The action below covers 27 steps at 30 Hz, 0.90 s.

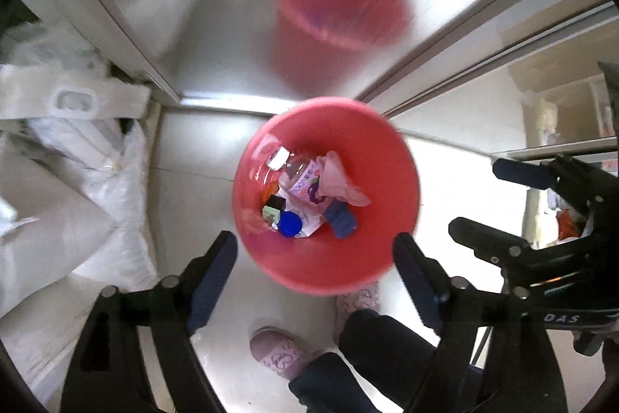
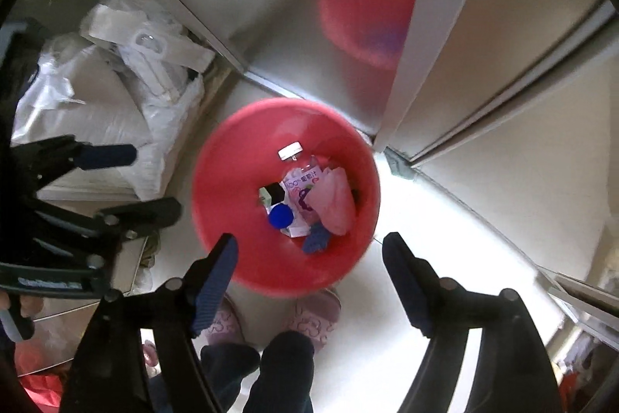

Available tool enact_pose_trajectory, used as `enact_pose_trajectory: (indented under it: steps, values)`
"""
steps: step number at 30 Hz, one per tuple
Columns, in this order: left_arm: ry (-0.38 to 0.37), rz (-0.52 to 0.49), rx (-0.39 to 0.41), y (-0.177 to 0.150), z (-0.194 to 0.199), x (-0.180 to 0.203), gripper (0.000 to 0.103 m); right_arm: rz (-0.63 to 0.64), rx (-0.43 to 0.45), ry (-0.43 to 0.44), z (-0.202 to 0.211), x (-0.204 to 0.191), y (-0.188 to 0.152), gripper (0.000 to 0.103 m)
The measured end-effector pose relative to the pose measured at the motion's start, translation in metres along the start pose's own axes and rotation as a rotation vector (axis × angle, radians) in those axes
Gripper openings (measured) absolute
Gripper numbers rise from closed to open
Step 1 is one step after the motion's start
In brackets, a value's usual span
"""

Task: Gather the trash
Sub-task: 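Raise both tools back up to the counter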

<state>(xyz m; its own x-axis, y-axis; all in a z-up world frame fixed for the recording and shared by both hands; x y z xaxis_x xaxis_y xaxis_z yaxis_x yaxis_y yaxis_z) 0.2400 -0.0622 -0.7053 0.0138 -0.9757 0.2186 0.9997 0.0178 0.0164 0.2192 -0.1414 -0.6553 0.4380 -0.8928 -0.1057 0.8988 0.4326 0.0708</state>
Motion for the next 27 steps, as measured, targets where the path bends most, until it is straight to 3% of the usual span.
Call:
enact_pose_trajectory:
  steps: [9,18,27]
  values:
    - [-0.01,-0.04,0.071,-0.019,0.159,0.022,0.085,-0.039,0.056,-0.011,0.141,-0.036,-0.003,0.075]
    - [-0.009,-0.015,0.246,-0.02,0.33,0.047,0.087,-0.026,0.182,-0.011,0.281,-0.062,0.016,0.08]
    - [-0.014,0.035,0.372,-0.007,0.438,0.068,0.087,0.067,0.332,-0.032,0.386,-0.066,0.043,0.081]
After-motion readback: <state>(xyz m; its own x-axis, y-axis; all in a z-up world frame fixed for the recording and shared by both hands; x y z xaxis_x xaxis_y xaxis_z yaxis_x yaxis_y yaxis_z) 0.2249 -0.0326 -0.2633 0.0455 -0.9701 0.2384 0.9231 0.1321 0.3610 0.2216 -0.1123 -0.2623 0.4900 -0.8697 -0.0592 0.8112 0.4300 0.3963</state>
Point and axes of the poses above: each gripper's, at about its wrist camera, not at the fingertips, and z roughly against the way its jaws point, x to its right, y to its top, the point moved 1 cm from there along -z, roughly the way its jaws point, and after that the axes turned 10 degrees about z, right-handed, at the moved point
